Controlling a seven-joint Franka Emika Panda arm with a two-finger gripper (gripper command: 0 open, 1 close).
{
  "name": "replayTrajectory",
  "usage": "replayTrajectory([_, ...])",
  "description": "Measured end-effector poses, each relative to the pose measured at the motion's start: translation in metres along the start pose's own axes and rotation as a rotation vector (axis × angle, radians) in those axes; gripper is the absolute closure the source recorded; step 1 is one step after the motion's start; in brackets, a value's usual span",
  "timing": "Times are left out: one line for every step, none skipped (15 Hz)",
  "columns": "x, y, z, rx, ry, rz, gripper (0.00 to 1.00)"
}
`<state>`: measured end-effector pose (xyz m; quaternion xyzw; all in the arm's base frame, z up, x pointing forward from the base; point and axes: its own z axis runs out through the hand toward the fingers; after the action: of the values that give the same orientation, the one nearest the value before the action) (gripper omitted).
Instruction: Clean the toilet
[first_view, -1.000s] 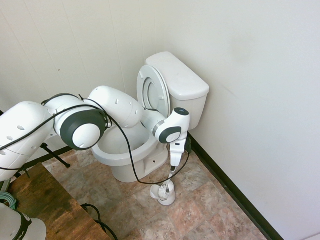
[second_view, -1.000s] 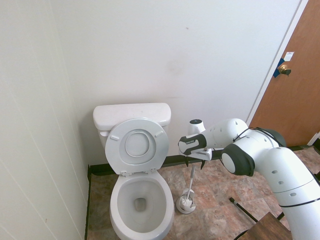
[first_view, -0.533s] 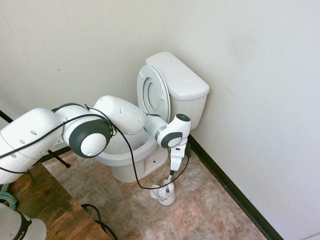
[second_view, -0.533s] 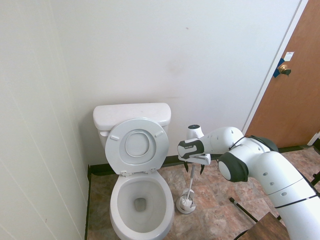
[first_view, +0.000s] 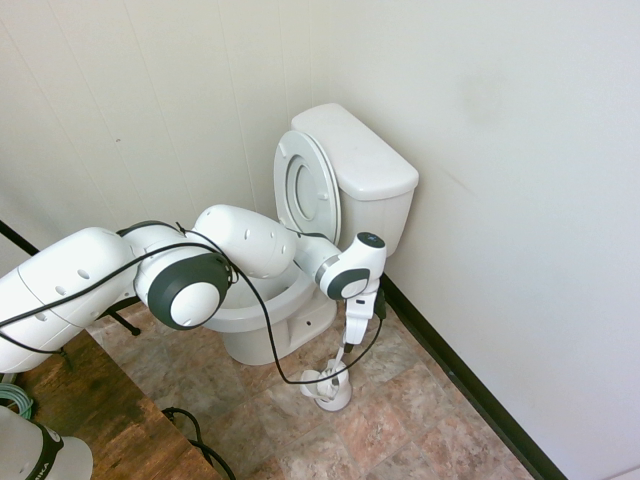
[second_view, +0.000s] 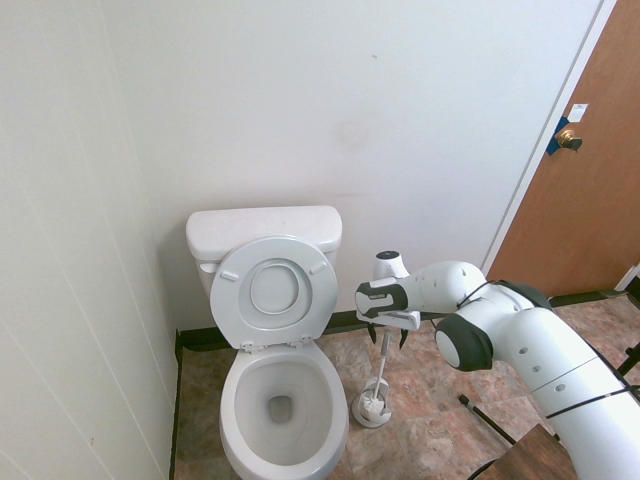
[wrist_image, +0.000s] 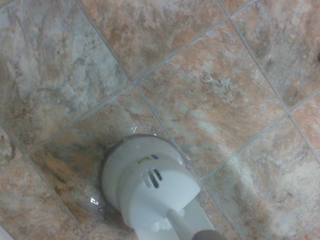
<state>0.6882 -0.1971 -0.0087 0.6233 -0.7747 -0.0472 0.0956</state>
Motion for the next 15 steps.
replayTrajectory([0.0, -0.0002, 0.0009, 0.0, -0.002, 0.001, 1.0])
replayTrajectory([-0.0002, -0.0005, 0.0018, 0.0, -0.003, 0.002, 1.0])
replayTrajectory([-0.0008, -0.001, 0.002, 0.0, -0.004, 0.002, 1.0])
replayTrajectory([-0.0015, -0.0014, 0.0021, -0.001, -0.006, 0.002, 1.0])
replayTrajectory([-0.0019, -0.0018, 0.002, -0.003, -0.007, 0.002, 1.0])
replayTrajectory([-0.0023, -0.0022, 0.0016, -0.004, -0.008, 0.001, 1.0])
replayTrajectory([-0.0026, -0.0029, 0.0007, -0.004, -0.009, 0.001, 1.0])
replayTrajectory([-0.003, -0.0039, -0.001, -0.004, -0.01, 0.001, 1.0])
replayTrajectory([-0.0034, -0.0046, -0.0024, -0.003, -0.01, 0.001, 1.0])
replayTrajectory([-0.0035, -0.0048, -0.0024, -0.003, -0.011, 0.001, 1.0])
replayTrajectory([-0.0036, -0.0047, -0.0017, -0.004, -0.012, 0.001, 1.0])
replayTrajectory([-0.0037, -0.0045, -0.0009, -0.005, -0.012, 0.002, 1.0])
replayTrajectory([-0.0038, -0.0043, 0.0001, -0.006, -0.012, 0.002, 1.0])
replayTrajectory([-0.0041, -0.0041, 0.0018, -0.008, -0.012, 0.001, 1.0])
replayTrajectory([-0.0044, -0.0039, 0.0033, -0.009, -0.012, 0.001, 1.0])
